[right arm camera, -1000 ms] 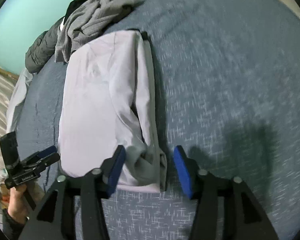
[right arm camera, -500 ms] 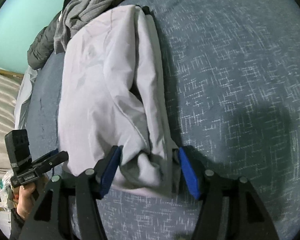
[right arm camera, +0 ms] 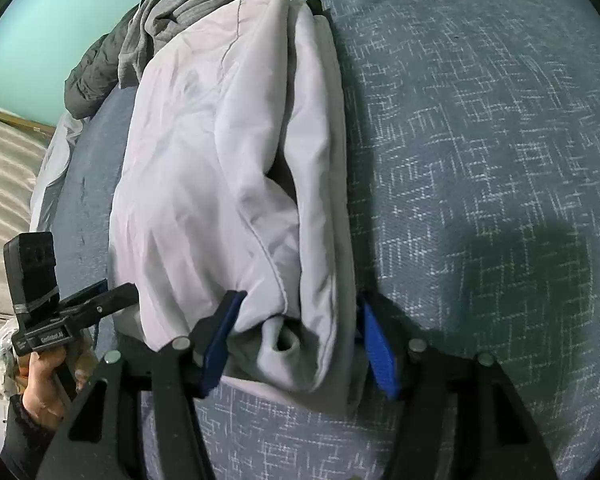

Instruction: Fold clothes

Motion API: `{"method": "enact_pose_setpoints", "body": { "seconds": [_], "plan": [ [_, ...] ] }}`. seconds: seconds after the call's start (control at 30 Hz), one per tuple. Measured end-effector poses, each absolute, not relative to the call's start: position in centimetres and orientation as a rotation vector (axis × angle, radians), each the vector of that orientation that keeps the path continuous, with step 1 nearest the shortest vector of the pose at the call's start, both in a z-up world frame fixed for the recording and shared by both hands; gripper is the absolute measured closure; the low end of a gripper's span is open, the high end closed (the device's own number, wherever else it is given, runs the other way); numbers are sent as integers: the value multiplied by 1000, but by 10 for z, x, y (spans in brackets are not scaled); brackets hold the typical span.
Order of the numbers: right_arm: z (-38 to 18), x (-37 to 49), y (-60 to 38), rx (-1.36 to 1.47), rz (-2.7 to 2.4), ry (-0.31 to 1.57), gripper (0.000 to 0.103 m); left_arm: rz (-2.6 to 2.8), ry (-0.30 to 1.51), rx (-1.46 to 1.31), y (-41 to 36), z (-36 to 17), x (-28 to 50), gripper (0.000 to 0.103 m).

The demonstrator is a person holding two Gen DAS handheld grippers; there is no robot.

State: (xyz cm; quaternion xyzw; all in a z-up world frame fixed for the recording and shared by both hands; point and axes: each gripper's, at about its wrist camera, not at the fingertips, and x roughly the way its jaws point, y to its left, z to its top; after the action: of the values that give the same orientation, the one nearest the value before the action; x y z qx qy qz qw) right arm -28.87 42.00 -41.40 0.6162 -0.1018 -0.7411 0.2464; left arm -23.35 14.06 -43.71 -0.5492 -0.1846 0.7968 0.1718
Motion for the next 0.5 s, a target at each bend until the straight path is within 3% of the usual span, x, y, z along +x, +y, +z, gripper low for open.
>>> {"method": "enact_pose_setpoints", "body": {
  "seconds": [0.1, 0.27, 0.37, 0.5],
  "plan": [
    [-413, -288, 412, 1661, -2048, -267, 51, 2283, -506, -1544, 144, -437, -234, 36],
    [-411, -286, 399, 1627, -2092, -249, 78, 2335, -431, -1511, 153, -427, -235, 49],
    [-400, -285, 392, 1582, -2120, -230, 85, 2378, -368, -1479, 158, -416, -237, 62],
    [-375, -282, 387, 1507, -2152, -198, 87, 2407, -303, -1446, 165, -391, -243, 69]
  ]
}}
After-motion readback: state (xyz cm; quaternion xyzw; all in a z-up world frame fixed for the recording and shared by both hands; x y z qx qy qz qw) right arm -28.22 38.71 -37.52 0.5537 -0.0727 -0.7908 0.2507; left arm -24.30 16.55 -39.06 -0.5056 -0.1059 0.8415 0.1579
